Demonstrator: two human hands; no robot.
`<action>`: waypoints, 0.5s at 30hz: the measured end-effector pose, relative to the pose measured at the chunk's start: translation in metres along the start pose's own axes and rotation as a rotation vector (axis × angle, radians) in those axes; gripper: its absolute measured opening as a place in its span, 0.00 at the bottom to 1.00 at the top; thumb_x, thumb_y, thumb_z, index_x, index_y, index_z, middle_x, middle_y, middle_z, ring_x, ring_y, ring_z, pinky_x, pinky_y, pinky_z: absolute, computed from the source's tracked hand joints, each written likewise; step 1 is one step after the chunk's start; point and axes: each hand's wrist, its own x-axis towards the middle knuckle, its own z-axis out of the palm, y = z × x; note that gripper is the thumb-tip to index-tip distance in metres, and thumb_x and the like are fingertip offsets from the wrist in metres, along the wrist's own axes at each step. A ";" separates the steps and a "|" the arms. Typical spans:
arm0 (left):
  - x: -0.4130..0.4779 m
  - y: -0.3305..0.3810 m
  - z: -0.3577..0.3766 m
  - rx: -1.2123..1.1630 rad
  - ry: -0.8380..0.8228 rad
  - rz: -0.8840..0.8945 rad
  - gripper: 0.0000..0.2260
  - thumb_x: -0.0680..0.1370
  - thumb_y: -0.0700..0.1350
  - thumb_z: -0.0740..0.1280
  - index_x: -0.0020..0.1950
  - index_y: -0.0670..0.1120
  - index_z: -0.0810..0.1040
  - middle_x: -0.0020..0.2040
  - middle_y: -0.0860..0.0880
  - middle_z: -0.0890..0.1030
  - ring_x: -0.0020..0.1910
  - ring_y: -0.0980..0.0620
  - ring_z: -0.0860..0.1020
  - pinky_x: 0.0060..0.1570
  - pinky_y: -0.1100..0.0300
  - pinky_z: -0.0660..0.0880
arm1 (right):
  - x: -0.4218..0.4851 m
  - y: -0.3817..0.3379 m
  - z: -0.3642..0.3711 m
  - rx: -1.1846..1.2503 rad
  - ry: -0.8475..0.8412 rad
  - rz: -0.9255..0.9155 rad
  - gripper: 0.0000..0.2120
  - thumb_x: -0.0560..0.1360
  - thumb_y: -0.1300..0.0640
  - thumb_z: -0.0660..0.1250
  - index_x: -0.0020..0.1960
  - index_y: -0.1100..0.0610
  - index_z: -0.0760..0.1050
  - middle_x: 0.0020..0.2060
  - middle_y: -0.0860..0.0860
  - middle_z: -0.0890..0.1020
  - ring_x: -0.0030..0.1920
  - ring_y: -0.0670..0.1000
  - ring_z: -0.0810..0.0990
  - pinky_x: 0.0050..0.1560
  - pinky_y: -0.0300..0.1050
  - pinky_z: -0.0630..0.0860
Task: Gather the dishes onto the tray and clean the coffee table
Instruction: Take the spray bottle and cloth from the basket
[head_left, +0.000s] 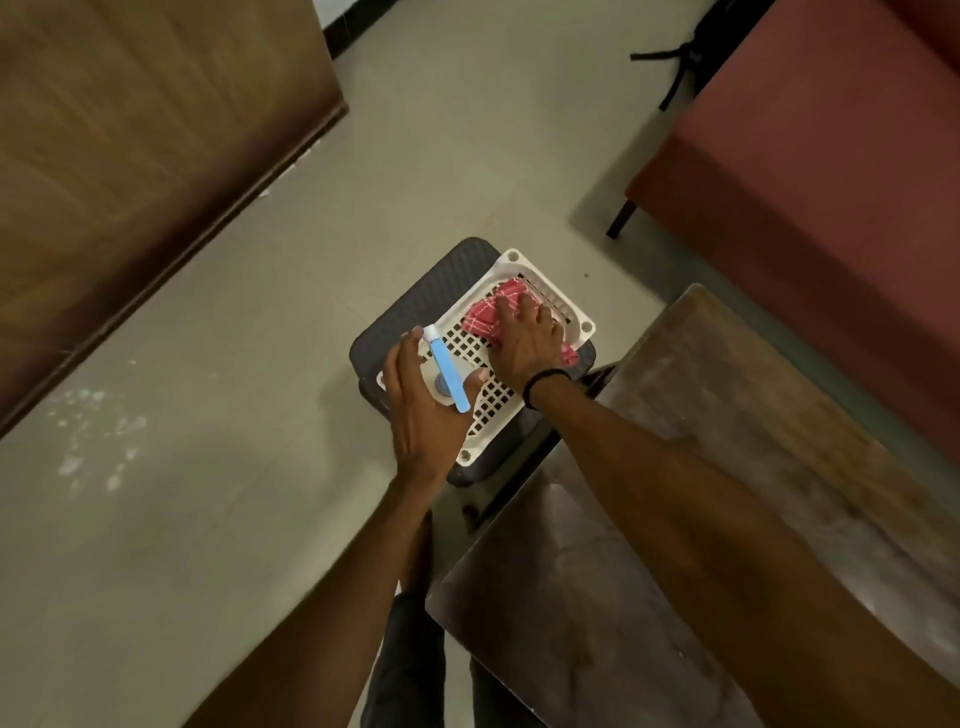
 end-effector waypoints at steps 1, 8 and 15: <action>0.000 0.001 0.002 -0.022 0.010 0.026 0.39 0.71 0.61 0.74 0.74 0.43 0.63 0.70 0.42 0.69 0.66 0.44 0.73 0.60 0.47 0.79 | 0.004 -0.003 0.003 -0.002 0.003 0.014 0.32 0.78 0.50 0.63 0.79 0.49 0.55 0.78 0.59 0.58 0.76 0.68 0.57 0.74 0.70 0.56; 0.013 0.004 0.009 -0.026 0.088 0.176 0.32 0.74 0.48 0.76 0.70 0.34 0.68 0.67 0.37 0.74 0.66 0.43 0.75 0.61 0.50 0.79 | 0.011 -0.007 0.012 -0.009 0.078 0.036 0.28 0.80 0.57 0.62 0.77 0.50 0.57 0.76 0.60 0.62 0.71 0.68 0.65 0.71 0.69 0.62; 0.022 0.026 -0.001 -0.129 0.097 0.350 0.15 0.78 0.37 0.71 0.61 0.35 0.72 0.52 0.37 0.80 0.51 0.53 0.80 0.54 0.60 0.81 | -0.026 -0.009 -0.017 0.250 0.267 0.121 0.26 0.81 0.60 0.56 0.78 0.52 0.61 0.75 0.60 0.66 0.71 0.65 0.67 0.70 0.66 0.66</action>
